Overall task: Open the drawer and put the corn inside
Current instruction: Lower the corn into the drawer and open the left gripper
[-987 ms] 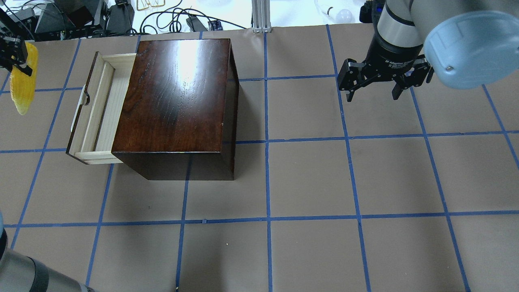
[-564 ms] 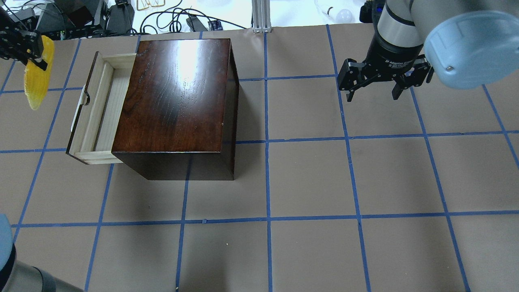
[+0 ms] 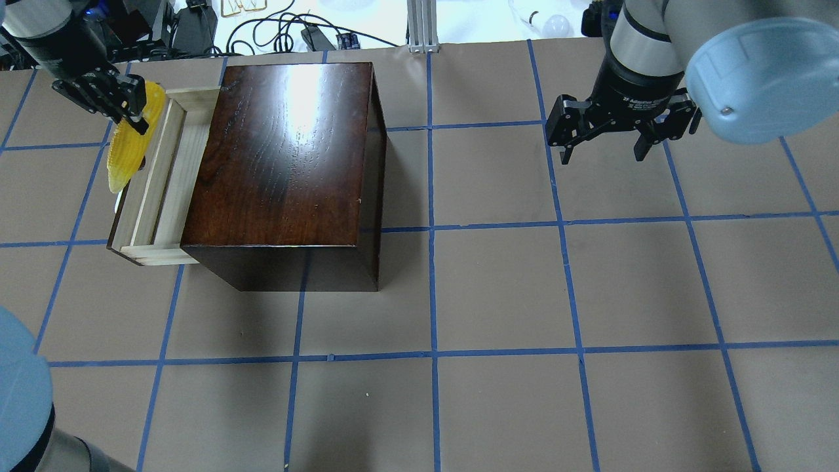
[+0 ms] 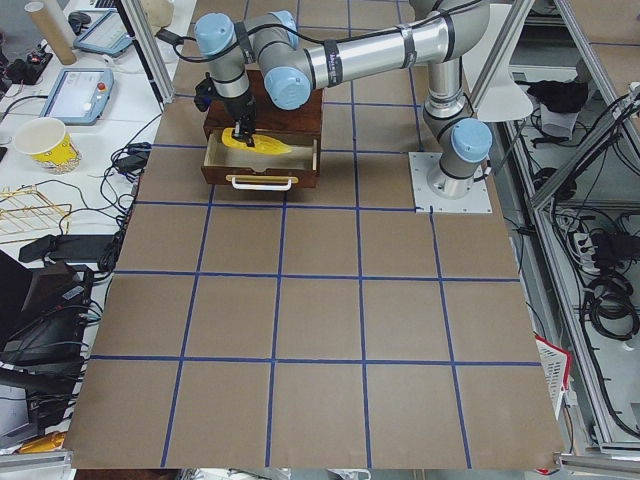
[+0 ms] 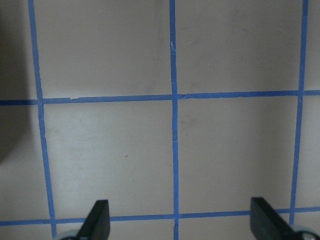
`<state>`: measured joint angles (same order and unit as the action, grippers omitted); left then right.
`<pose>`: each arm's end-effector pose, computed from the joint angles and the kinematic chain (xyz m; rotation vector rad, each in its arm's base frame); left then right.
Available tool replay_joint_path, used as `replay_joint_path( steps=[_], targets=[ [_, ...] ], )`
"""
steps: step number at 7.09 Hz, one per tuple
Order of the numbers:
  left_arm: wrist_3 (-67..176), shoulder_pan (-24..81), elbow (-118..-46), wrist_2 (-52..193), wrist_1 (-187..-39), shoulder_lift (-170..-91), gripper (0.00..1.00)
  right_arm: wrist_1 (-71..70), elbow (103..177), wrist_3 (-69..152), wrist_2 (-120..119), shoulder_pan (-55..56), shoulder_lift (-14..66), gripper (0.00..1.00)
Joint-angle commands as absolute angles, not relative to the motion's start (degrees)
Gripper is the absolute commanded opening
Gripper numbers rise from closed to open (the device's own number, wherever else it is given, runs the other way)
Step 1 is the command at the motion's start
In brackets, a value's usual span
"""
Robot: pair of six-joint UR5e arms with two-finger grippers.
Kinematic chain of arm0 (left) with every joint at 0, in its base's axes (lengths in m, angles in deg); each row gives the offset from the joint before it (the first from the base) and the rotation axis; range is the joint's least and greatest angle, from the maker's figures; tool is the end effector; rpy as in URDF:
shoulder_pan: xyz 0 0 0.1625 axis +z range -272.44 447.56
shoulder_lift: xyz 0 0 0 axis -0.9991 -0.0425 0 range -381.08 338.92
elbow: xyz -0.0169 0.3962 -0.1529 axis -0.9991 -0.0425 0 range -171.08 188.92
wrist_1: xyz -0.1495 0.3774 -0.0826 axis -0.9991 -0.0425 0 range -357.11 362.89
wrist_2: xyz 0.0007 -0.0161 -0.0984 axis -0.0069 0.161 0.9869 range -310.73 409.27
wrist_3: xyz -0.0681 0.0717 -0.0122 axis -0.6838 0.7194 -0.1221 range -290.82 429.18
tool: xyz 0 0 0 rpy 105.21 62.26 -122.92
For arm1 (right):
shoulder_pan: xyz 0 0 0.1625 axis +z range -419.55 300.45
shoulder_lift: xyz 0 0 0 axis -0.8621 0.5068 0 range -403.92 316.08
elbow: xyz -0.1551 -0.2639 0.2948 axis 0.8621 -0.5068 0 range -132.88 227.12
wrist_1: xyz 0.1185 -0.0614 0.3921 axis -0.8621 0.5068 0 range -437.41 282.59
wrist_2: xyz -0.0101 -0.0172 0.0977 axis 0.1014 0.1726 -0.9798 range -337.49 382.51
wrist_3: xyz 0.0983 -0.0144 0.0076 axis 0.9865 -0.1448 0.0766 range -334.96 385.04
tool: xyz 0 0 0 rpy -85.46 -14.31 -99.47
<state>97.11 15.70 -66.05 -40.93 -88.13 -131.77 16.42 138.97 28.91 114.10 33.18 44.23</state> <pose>0.0691 -0.6381 0.4109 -0.2646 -3.0831 -0.1683 0.1545 -0.4982 0.4626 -0.0309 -3.1139 0.0063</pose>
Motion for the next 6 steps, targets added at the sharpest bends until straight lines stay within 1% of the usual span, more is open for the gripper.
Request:
replay_joint_path(
  steps=[1, 2, 3, 6],
  targets=[
    [97.0, 15.7, -68.4, -40.6, -86.2, -132.3, 0.00, 16.4, 139.0, 28.9, 114.1, 33.2, 44.2, 1.00],
    [97.0, 15.7, -68.5, -40.5, -86.2, -133.2, 0.00, 16.4, 139.0, 28.9, 114.1, 33.2, 44.2, 1.00],
    [97.2, 15.7, -69.7, -40.5, -86.2, -133.8, 0.03, 16.4, 139.0, 28.9, 114.1, 33.2, 44.2, 1.00],
    [96.5, 15.7, -70.8, -37.1, -84.7, -135.2, 0.03, 16.4, 139.0, 28.9, 114.1, 33.2, 44.2, 1.00]
  ],
)
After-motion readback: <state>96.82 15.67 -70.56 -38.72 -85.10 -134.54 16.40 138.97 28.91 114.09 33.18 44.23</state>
